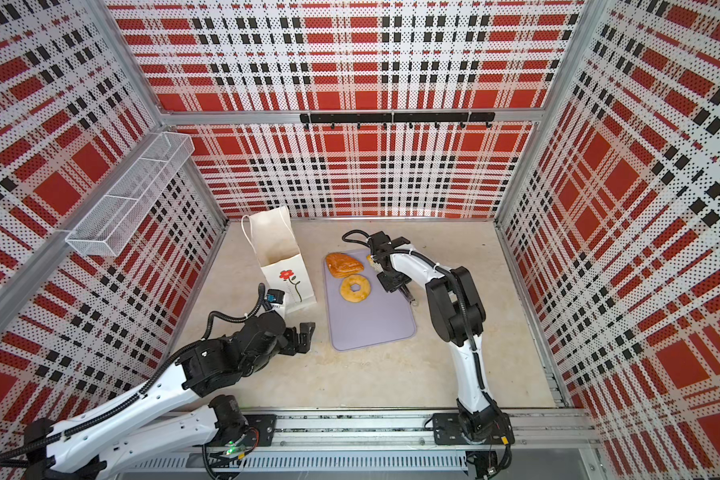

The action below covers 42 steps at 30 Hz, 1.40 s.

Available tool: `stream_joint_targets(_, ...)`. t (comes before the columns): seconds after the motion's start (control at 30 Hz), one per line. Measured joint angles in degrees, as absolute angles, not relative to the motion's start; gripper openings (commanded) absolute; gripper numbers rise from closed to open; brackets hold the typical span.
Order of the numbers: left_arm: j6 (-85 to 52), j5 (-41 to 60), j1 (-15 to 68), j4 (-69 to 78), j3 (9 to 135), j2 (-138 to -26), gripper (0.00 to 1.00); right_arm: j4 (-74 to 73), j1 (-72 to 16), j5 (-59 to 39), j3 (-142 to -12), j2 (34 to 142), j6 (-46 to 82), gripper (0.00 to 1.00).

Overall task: Place the fake bread into the paper bag
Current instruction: 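Close the right tongs on the muffin and lift it, then carry the muffin in the right tongs over the paper bag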

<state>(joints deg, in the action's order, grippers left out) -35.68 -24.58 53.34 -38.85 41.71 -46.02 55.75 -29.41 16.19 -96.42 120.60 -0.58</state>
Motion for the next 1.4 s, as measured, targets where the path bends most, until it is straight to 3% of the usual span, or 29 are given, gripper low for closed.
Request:
stream_joint_targets(0.57, -37.0, -27.5, 54.4, -42.2, 41.7, -41.8, 0.99, 50.7, -30.9, 11.5, -78.9, 105.2, 3.1, 0.36)
stream_joint_targets(1.4, -34.4, -29.7, 54.8, -43.2, 42.7, -40.4, 0.99, 44.2, -41.5, 5.1, -69.2, 86.1, 9.3, 0.37)
